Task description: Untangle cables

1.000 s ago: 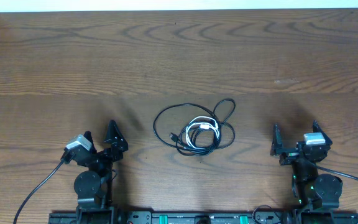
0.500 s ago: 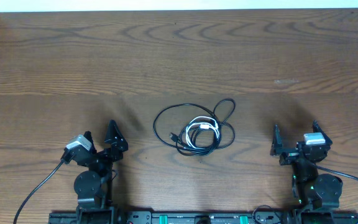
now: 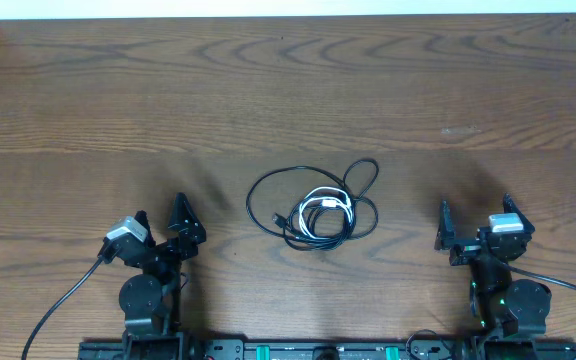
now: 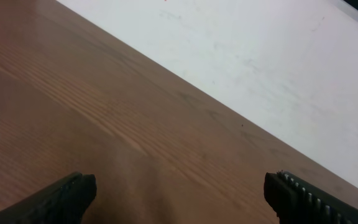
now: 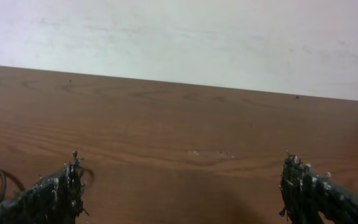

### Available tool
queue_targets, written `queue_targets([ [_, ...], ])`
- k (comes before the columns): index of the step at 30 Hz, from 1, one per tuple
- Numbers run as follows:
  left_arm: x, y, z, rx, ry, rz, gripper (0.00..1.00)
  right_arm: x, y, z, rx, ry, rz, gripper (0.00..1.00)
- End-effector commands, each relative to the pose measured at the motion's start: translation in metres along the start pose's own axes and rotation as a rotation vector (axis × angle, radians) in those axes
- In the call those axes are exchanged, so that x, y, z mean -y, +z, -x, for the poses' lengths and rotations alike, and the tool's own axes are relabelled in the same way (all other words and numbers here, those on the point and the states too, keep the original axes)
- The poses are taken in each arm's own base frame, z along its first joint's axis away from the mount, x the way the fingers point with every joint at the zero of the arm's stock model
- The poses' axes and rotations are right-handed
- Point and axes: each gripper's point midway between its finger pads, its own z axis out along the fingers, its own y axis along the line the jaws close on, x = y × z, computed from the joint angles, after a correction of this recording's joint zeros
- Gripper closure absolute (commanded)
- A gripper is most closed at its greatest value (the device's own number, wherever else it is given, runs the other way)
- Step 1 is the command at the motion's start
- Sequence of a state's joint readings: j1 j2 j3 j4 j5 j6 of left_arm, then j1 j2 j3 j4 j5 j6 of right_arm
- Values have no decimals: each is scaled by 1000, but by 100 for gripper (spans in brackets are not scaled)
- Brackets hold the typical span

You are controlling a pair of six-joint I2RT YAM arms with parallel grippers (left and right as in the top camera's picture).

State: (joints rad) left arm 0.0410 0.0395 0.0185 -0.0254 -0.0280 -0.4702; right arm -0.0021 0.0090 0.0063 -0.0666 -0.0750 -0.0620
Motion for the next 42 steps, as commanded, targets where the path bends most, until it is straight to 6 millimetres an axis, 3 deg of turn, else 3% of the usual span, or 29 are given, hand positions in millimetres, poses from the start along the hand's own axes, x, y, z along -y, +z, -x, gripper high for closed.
queue_targets([
  [1, -10, 1, -16, -54, 23, 35, 7, -5, 0, -1, -5, 9, 22, 1],
  [29, -7, 1, -12, -36, 6, 27, 7, -5, 0, -1, -5, 9, 22, 1],
  [34, -16, 1, -11, -25, 26, 71, 7, -5, 0, -1, -5, 9, 22, 1],
  [38, 10, 0, -10, -49, 4, -57, 7, -5, 0, -1, -5, 9, 22, 1],
  [42, 40, -9, 17, -10, 33, -171, 7, -5, 0, -1, -5, 9, 22, 1],
])
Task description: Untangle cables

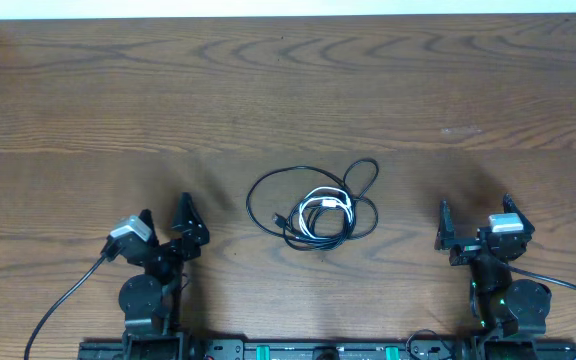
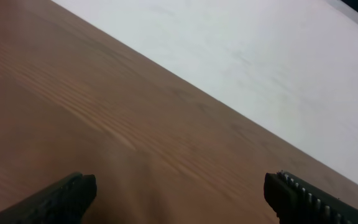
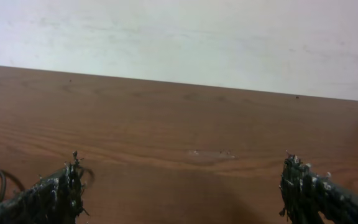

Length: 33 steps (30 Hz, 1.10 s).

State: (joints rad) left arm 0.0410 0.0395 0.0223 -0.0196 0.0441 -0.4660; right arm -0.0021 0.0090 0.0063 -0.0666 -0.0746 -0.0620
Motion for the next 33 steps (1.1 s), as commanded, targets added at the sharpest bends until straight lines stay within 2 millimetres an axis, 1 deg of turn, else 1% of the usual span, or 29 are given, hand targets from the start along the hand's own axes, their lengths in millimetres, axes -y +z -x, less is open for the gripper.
queue_targets([
  [1, 34, -10, 29, 36, 53, -113, 7, -5, 0, -1, -5, 9, 22, 1],
  [3, 44, -17, 47, 70, 100, -128, 7, -5, 0, -1, -5, 9, 22, 1],
  [5, 52, -23, 61, 82, 123, -133, 7, -5, 0, -1, -5, 9, 22, 1],
  [10, 63, -29, 79, 46, 121, -116, 7, -5, 0, -1, -5, 9, 22, 1],
  [14, 68, -26, 83, -32, 119, -92, 7, -5, 0, -1, -5, 9, 22, 1],
  [22, 104, -18, 93, -263, 107, -141, 7, -5, 0, -1, -5, 9, 22, 1],
  [24, 114, -16, 98, -329, 130, -155, 7, -5, 0, -1, -5, 9, 22, 1],
  [25, 118, -15, 100, -358, 133, -151, 6, -5, 0, -1, -5, 9, 22, 1],
  [26, 120, -14, 103, -387, 129, -140, 7, -5, 0, -1, -5, 9, 22, 1],
  [30, 132, -18, 110, -519, 119, -101, 7, -5, 0, -1, -5, 9, 22, 1],
  [33, 140, -24, 108, -604, 119, -92, 7, -5, 0, -1, -5, 9, 22, 1],
])
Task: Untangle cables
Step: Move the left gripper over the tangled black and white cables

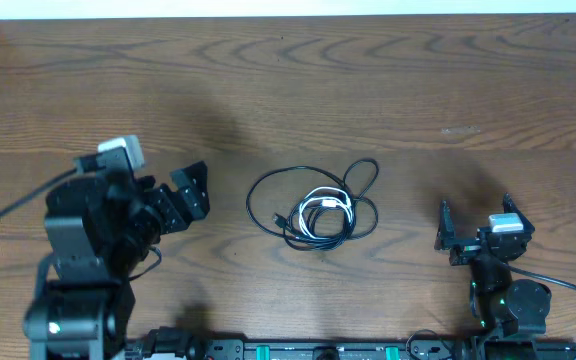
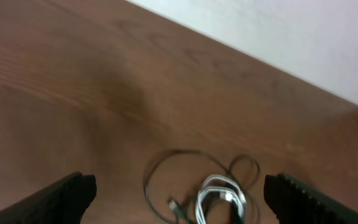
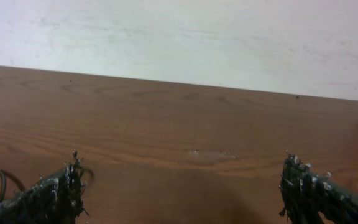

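A tangle of cables lies mid-table: a thin black cable (image 1: 290, 187) in wide loops around a small coiled white cable (image 1: 326, 212). My left gripper (image 1: 180, 198) hangs raised to the left of the tangle, open and empty. Its wrist view looks down on the black cable (image 2: 157, 177) and the white cable (image 2: 221, 194) between the spread fingers, the left gripper (image 2: 179, 193) being clear of both. My right gripper (image 1: 476, 225) sits low at the right, open and empty. In its wrist view the right gripper (image 3: 182, 186) frames bare table, with a bit of black cable at the left edge.
The wooden table (image 1: 288, 90) runs back to a white wall (image 3: 179, 37). Its left edge shows at the top left. The arm bases and a mounting rail (image 1: 308, 350) line the front edge.
My left arm has risen from its low pose. Its gripper now sits higher and farther up the table, and its wrist view now shows the cable tangle. The right arm and cables are unchanged.
At first both arms sat low at the front, grippers open, the tangle untouched between them. Then the left wrist view had shifted slightly. Now the left gripper is raised beside the tangle, with the cables lying as before.
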### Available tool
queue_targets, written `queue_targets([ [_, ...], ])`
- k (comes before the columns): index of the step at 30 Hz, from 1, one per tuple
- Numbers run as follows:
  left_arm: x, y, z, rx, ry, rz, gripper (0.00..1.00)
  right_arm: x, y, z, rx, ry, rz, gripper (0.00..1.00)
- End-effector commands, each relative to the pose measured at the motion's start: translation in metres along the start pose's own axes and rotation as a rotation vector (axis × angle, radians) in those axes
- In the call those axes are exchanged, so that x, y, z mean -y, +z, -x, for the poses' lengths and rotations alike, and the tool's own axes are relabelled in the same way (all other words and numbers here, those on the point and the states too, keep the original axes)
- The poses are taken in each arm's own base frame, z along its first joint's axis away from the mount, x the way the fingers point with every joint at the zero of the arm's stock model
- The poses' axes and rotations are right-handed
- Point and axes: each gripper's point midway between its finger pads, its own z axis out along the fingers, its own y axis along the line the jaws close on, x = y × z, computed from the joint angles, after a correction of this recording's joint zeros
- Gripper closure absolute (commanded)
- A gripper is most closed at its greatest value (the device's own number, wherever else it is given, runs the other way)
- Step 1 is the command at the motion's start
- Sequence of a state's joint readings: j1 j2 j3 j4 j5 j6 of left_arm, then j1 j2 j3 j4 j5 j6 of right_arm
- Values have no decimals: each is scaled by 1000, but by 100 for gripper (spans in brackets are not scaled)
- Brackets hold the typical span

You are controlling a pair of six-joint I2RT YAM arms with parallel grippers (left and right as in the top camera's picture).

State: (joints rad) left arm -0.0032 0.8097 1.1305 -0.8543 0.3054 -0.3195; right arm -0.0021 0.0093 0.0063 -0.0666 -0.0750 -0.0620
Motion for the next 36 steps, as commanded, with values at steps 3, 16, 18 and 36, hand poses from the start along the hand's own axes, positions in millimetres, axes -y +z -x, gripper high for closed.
queue_targets([
  [3, 27, -7, -5, -100, 2, -55, 7, -5, 0, -1, -5, 8, 22, 1],
  [16, 67, -3, -64, -374, -348, -80, 6, -5, 0, -1, -5, 8, 22, 1],
  [18, 70, 1, -70, -401, -334, -78, 7, -5, 0, -1, -5, 8, 22, 1],
  [36, 50, 94, -191, -674, -856, 543, 32, -5, 0, -1, -5, 8, 22, 1],
])
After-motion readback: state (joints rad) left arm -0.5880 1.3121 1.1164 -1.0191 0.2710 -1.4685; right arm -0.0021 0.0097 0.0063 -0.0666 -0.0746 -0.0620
